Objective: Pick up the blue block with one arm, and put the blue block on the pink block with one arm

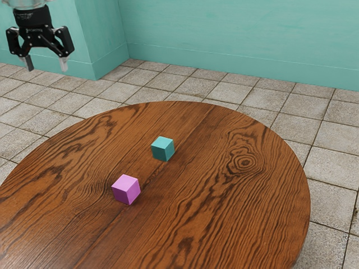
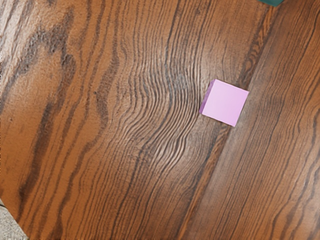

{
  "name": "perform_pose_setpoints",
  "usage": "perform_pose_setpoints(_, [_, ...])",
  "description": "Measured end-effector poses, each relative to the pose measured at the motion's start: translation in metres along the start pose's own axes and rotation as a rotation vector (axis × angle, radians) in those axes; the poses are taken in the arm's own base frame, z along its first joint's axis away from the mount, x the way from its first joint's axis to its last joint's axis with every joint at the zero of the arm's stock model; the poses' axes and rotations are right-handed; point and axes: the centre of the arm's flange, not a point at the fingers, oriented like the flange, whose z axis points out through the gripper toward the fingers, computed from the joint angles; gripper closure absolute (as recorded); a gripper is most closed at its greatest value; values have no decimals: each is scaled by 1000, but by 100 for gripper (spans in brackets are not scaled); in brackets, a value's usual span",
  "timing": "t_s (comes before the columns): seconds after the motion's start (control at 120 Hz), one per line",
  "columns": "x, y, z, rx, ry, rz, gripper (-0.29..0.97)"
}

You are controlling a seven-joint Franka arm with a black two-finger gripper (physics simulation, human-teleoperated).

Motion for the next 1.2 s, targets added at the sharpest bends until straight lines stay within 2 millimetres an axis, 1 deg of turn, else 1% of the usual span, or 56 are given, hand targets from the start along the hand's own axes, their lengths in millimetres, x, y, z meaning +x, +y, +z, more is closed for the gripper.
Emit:
perform_pose_setpoints(0.092, [1, -6, 0, -1, -3, -27, 0])
perform_pose_setpoints(0.117, [0, -8, -12, -10, 24, -34, 0])
perform_pose_setpoints(0.133, [-5, -10, -31, -23, 70, -39, 0])
perform_pose_setpoints(0.15, [-14, -13, -58, -39, 132, -43, 0])
perform_pose_setpoints(0.167, [-28, -15, -85, -55, 196, -44, 0])
perform_pose_setpoints(0.183, [-44, -16, -107, -69, 250, -40, 0])
perform_pose_setpoints(0.208, [-65, -10, -132, -85, 310, -21, 0])
perform_pose_setpoints(0.225, [-80, 1, -144, -94, 342, 5, 0])
perform_pose_setpoints(0.267, [-118, 35, -168, -117, 402, 98, 0])
perform_pose_setpoints(0.3, [-140, 53, -178, -132, 429, 148, 0])
perform_pose_setpoints(0.333, [-153, 61, -183, -141, 440, 175, 0])
perform_pose_setpoints(0.35, [-154, 64, -183, -143, 438, 182, 0])
perform_pose_setpoints(0.358, [-152, 67, -180, -142, 431, 184, 0])
perform_pose_setpoints(0.4, [-131, 77, -161, -128, 376, 187, 0])
perform_pose_setpoints(0.417, [-118, 82, -148, -117, 341, 184, 0])
perform_pose_setpoints(0.433, [-102, 87, -126, -96, 290, 179, 0])
perform_pose_setpoints(0.475, [-66, 96, -63, -34, 163, 163, 0])
perform_pose_setpoints(0.483, [-60, 99, -46, -21, 135, 161, 0])
perform_pose_setpoints(0.508, [-41, 107, 15, 18, 37, 159, 0])
perform_pose_setpoints(0.525, [-33, 111, 51, 38, -15, 161, 0])
perform_pose_setpoints(0.558, [-25, 118, 110, 64, -90, 167, 0])
perform_pose_setpoints(0.575, [-20, 122, 137, 73, -121, 169, 0])
perform_pose_setpoints(0.6, [-11, 127, 172, 81, -155, 171, 0])
perform_pose_setpoints(0.617, [-2, 131, 194, 85, -173, 173, 0])
perform_pose_setpoints(0.625, [6, 135, 205, 87, -179, 176, 0])
perform_pose_setpoints(0.642, [24, 144, 224, 89, -185, 183, 0])
perform_pose_setpoints(0.675, [58, 156, 255, 86, -180, 191, 0])
perform_pose_setpoints(0.708, [99, 163, 282, 71, -163, 189, 0])
perform_pose_setpoints(0.733, [125, 166, 300, 61, -149, 190, 0])
perform_pose_setpoints(0.767, [153, 171, 317, 47, -122, 200, 0])
perform_pose_setpoints(0.8, [176, 172, 328, 37, -89, 210, 0])
perform_pose_setpoints(0.833, [190, 172, 333, 28, -57, 226, 0])
perform_pose_setpoints(0.867, [198, 173, 334, 21, -30, 245, 0])
perform_pose_setpoints(0.95, [205, 177, 327, 2, 23, 296, 0])
perform_pose_setpoints(1.0, [204, 178, 335, -3, 24, 324, 0])
perform_pose_setpoints(1.108, [198, 180, 364, -15, 12, 378, 0])
perform_pose_setpoints(1.15, [198, 181, 368, -20, 25, 401, 0])
perform_pose_setpoints(1.2, [199, 183, 369, -29, 52, 434, 0])
